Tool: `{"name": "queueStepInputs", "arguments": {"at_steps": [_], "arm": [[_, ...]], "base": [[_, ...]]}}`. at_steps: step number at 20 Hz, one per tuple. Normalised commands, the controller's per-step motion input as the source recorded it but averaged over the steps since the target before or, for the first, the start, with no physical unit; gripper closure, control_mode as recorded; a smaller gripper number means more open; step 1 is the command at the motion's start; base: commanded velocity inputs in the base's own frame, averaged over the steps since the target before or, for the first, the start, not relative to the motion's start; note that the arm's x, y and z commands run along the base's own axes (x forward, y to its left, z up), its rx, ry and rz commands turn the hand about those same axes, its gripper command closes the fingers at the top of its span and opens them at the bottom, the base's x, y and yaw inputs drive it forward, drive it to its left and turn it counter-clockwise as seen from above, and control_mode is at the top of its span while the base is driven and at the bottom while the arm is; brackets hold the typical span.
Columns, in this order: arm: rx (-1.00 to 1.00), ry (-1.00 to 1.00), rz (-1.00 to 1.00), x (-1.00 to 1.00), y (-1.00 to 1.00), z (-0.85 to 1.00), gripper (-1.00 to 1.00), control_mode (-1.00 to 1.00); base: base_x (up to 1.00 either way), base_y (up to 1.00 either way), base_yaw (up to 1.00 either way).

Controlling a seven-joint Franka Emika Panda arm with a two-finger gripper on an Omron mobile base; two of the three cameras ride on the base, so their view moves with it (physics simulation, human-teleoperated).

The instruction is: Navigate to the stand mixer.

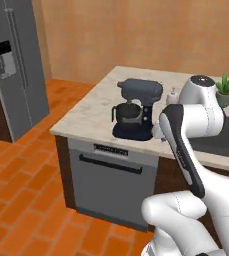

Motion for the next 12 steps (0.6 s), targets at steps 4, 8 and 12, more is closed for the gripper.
{"name": "queueStepInputs", "arguments": {"at_steps": [4, 8, 12], "arm": [[0.0, 0.0, 0.0, 0.0, 0.0, 0.0, -1.0, 1.0], [0.0, 0.0, 0.0, 0.0, 0.0, 0.0, -1.0, 1.0], [0.0, 0.0, 0.0, 0.0, 0.0, 0.0, -1.0, 1.0]], "base": [[0.6, 0.79, -0.41], [0.59, 0.5, -0.43], [0.57, 0.26, -0.45]]}}
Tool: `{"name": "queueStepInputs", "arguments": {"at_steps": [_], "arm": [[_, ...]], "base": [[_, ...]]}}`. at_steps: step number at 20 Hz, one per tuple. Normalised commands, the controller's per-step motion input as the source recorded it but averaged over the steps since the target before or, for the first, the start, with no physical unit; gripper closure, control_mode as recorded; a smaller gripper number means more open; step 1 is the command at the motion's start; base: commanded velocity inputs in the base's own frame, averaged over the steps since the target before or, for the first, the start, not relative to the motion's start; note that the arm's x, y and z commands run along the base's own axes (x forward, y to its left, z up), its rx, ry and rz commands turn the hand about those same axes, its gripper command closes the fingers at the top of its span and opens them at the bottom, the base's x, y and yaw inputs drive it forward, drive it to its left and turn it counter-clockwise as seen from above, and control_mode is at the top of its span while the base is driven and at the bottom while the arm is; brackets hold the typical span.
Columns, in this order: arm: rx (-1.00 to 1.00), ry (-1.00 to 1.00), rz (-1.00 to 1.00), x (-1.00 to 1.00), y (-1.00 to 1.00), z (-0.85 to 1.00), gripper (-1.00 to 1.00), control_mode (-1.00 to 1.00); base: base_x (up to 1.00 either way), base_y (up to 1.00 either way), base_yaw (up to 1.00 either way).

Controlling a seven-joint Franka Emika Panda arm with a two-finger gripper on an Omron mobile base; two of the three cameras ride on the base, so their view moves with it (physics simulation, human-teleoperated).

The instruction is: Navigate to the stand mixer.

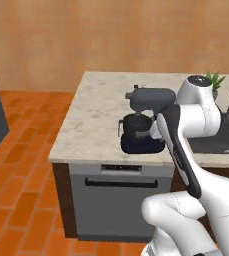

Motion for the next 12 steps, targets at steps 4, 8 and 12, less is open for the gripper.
{"name": "queueStepInputs", "arguments": {"at_steps": [4, 8, 12], "arm": [[0.0, 0.0, 0.0, 0.0, 0.0, 0.0, -1.0, 1.0], [0.0, 0.0, 0.0, 0.0, 0.0, 0.0, -1.0, 1.0], [0.0, 0.0, 0.0, 0.0, 0.0, 0.0, -1.0, 1.0]], "base": [[0.53, 0.3, -0.44], [0.55, 0.48, -0.4], [0.56, 0.55, -0.32]]}}
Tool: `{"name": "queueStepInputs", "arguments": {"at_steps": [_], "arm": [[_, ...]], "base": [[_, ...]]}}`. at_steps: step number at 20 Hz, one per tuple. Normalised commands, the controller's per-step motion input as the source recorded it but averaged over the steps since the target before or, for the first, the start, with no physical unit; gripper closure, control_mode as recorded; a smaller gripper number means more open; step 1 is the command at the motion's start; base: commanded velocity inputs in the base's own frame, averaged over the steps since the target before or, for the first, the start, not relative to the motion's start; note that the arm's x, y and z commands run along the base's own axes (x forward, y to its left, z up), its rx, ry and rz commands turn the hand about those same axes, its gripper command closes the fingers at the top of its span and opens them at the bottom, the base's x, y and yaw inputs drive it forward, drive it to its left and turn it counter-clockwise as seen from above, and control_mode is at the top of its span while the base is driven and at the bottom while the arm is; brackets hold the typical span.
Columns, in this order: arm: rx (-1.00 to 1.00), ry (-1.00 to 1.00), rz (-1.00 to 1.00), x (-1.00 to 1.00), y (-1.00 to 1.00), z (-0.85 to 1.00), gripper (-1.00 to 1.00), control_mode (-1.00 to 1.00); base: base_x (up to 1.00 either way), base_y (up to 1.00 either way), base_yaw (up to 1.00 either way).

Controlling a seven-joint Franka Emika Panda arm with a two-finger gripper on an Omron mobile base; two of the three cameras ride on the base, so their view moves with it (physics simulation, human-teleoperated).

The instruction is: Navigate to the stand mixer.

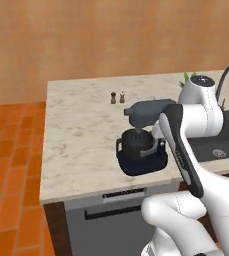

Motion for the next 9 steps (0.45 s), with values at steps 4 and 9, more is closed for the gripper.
{"name": "queueStepInputs", "arguments": {"at_steps": [4, 9], "arm": [[0.0, 0.0, 0.0, 0.0, 0.0, 0.0, -1.0, 1.0], [0.0, 0.0, 0.0, 0.0, 0.0, 0.0, -1.0, 1.0]], "base": [[0.48, 0.13, -0.16], [0.28, -0.01, -0.01]]}}
